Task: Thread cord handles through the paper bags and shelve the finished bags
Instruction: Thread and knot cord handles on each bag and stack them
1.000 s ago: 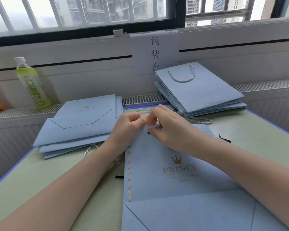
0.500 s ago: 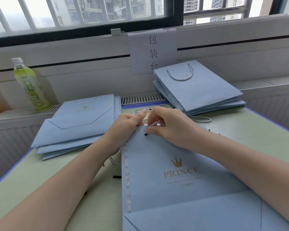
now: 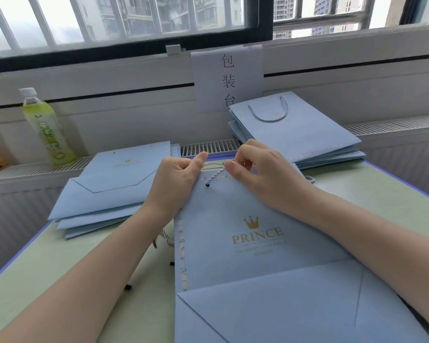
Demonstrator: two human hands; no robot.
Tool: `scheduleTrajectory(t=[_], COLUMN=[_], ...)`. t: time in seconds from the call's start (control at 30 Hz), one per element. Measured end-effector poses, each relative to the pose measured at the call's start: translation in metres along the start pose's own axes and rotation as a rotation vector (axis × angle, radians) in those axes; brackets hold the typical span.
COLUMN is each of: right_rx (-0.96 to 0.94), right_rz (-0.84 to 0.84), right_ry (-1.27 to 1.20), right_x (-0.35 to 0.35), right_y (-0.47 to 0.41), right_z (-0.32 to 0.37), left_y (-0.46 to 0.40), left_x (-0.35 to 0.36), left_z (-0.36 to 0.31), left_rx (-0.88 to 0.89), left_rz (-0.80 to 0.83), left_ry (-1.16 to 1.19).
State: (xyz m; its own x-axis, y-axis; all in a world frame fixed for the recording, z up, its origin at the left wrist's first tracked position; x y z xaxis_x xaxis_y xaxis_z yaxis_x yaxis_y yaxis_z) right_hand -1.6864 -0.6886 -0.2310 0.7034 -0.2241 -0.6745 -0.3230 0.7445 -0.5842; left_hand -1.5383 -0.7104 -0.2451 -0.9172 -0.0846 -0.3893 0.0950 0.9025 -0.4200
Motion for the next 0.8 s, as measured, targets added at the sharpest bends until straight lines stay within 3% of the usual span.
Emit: scheduleTrajectory(t=[0.3,0.5,0.6,0.7,0.8], right_rx=[-0.164,-0.149,-0.137,-0.101,-0.014], right_rz=[0.086,0.101,0.045,-0.077,-0.234], right_ry=[0.246,0.219,0.147,0.146,0.035], right_x=[0.029,0.028,0.017,0.0,-0.023], right_y=[0.01,0.009,0.007,0.004,0.001], right_z=[0.014,0.014,0.014,0.013,0.008], left_y=[0.002,0.003,-0.001,-0.001,0.004], left_x=[0.017,0.013,0.004,-0.008,-0.017], left_z=[0.012,0.007,-0.001,-0.014,-0.019], left_rx=[-0.124,-0.067,0.038,0.234,0.232], left_rz=[0.146,0.118,0.052,-0.069,-0.203], left_ry=[0.157,0.13,-0.021,-0.423,-0.742])
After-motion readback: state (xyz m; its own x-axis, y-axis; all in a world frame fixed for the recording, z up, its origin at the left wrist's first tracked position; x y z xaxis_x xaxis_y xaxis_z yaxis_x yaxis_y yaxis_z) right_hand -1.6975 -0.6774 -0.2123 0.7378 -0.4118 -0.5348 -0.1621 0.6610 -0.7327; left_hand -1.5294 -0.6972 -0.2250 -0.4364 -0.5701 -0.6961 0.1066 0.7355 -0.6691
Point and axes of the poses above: each hand's wrist, its own y-axis away from the middle knuckle, its own x-axis out of the palm, z = x × y, the point moved 8 cm from there along -y, towards the middle knuckle, and after that the axes turned 2 degrees about z, right-handed, at the moved point
